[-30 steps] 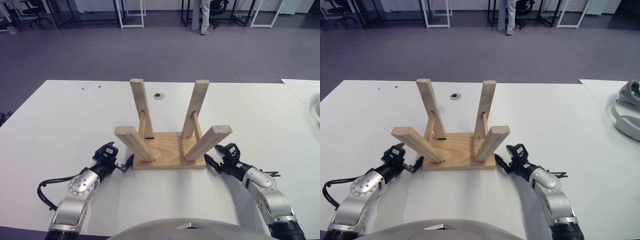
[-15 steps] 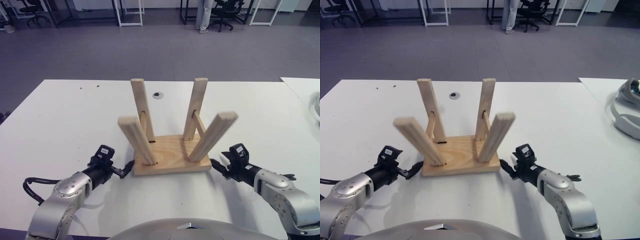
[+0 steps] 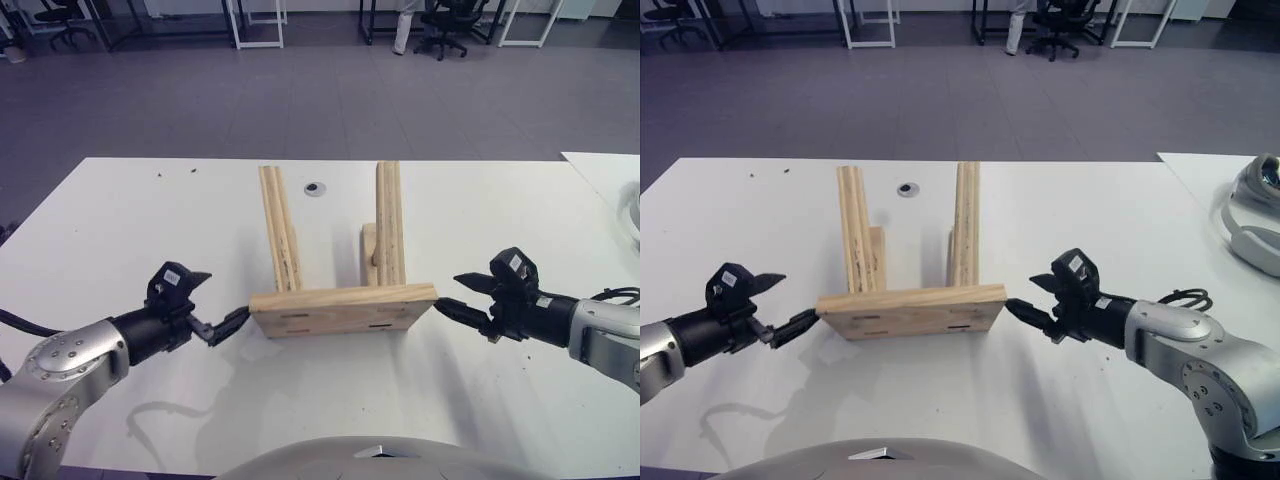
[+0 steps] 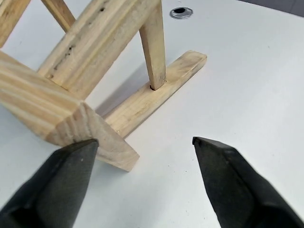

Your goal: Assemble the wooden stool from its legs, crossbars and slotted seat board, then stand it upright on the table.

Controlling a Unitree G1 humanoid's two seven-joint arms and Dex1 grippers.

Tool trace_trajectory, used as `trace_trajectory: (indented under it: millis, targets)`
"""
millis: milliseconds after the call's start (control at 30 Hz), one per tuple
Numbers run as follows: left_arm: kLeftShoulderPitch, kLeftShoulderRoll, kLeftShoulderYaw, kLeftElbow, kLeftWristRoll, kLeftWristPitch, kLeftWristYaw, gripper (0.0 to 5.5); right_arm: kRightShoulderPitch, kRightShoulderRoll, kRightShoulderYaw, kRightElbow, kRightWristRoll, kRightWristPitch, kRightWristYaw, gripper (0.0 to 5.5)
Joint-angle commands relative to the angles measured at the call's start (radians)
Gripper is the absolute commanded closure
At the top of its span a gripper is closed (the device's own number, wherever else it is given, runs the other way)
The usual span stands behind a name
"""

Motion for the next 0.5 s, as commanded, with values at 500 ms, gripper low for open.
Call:
trace_trajectory:
  millis: [500]
  targets:
    - [-0.268,0.168,-0.382,0.180,0.183,-0.266,-0.364,0.50,-0.204,-0.132,0.434,0.265,-0.382,-0.566,0.507,1.75]
